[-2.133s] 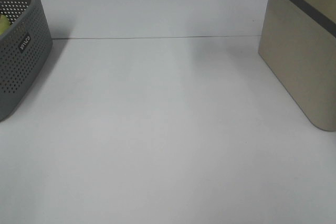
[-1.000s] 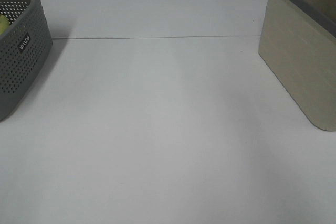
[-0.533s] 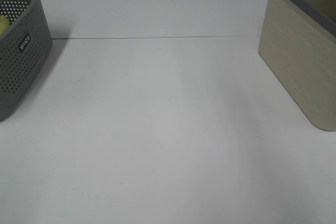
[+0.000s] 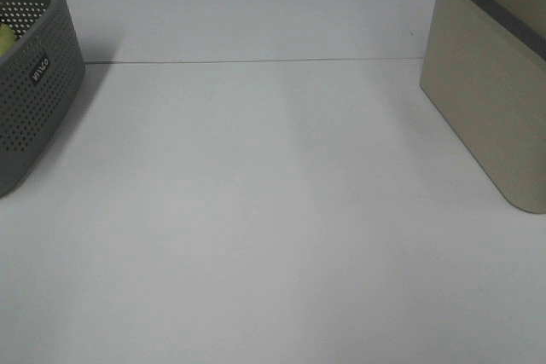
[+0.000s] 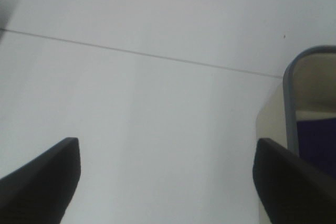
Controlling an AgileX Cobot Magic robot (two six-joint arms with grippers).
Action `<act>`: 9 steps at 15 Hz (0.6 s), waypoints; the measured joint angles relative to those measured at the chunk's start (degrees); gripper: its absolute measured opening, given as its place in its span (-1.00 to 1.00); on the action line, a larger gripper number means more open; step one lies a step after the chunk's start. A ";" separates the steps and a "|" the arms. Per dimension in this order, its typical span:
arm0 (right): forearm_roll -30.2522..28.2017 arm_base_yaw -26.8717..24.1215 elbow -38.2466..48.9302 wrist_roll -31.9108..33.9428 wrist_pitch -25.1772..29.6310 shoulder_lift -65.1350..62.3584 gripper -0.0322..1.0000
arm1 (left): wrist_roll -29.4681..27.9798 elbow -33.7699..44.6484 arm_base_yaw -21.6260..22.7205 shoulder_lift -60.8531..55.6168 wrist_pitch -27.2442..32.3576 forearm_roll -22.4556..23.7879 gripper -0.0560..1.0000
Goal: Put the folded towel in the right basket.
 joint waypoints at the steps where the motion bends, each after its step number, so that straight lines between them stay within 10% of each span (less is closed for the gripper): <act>1: 0.00 0.74 7.79 0.74 0.00 -6.88 0.62 | 0.00 0.00 0.00 0.00 0.00 0.00 0.98; 9: -2.12 0.86 74.71 4.87 -9.85 -69.84 0.62 | 0.00 0.00 0.00 0.00 0.00 0.00 0.98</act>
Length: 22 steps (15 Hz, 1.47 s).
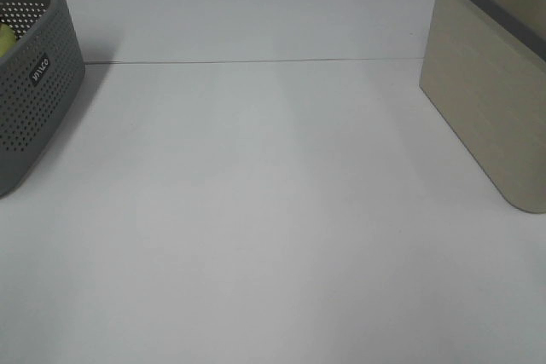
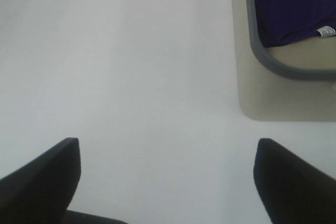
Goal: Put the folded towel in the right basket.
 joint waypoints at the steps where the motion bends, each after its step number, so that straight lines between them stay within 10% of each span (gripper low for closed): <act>1: -0.06 0.00 5.21 0.00 0.00 -7.45 0.62 | 0.00 0.00 0.00 0.00 0.00 0.00 0.98; 7: -2.69 0.00 22.75 0.00 0.00 -39.02 0.62 | 0.00 0.00 0.00 0.00 0.00 0.00 0.98; 14: -2.92 0.00 25.61 -1.66 0.40 -40.85 0.62 | 0.00 0.00 0.00 0.00 0.00 0.00 0.98; 22: -1.55 -19.65 25.61 -1.66 0.40 -40.85 0.62 | 0.00 0.00 0.00 0.00 0.00 0.00 0.98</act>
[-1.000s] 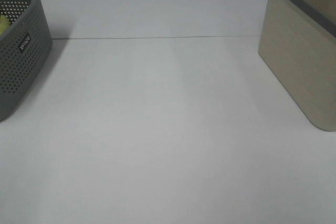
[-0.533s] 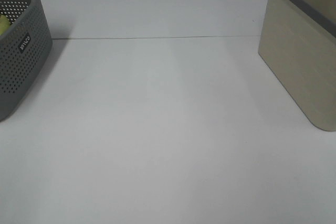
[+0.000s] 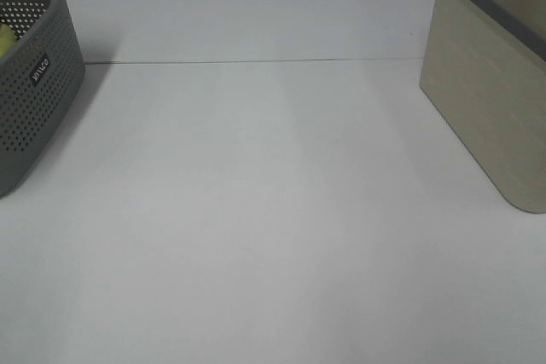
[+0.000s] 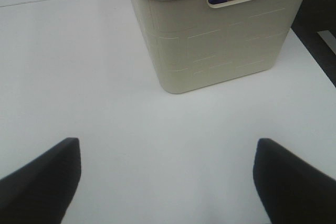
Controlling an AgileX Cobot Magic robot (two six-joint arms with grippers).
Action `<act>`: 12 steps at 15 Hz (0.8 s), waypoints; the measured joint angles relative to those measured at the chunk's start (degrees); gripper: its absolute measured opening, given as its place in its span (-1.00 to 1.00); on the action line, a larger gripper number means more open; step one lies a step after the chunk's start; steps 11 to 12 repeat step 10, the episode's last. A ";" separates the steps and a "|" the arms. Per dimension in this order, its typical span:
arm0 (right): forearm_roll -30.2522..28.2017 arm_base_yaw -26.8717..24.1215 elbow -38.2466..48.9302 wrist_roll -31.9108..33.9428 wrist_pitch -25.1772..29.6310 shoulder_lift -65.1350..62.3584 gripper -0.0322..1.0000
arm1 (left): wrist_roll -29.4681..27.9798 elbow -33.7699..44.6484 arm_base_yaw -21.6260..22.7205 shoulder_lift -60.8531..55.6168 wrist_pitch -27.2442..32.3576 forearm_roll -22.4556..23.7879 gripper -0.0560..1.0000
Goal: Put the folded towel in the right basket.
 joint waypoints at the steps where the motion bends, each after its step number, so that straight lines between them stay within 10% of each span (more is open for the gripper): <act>1: 0.00 -0.11 0.00 0.00 0.00 0.00 0.62 | 0.00 0.00 0.00 0.00 0.00 0.00 0.98; 12: 0.06 -0.17 0.00 0.00 0.00 0.00 0.61 | 0.00 0.00 0.00 0.00 0.00 0.00 0.98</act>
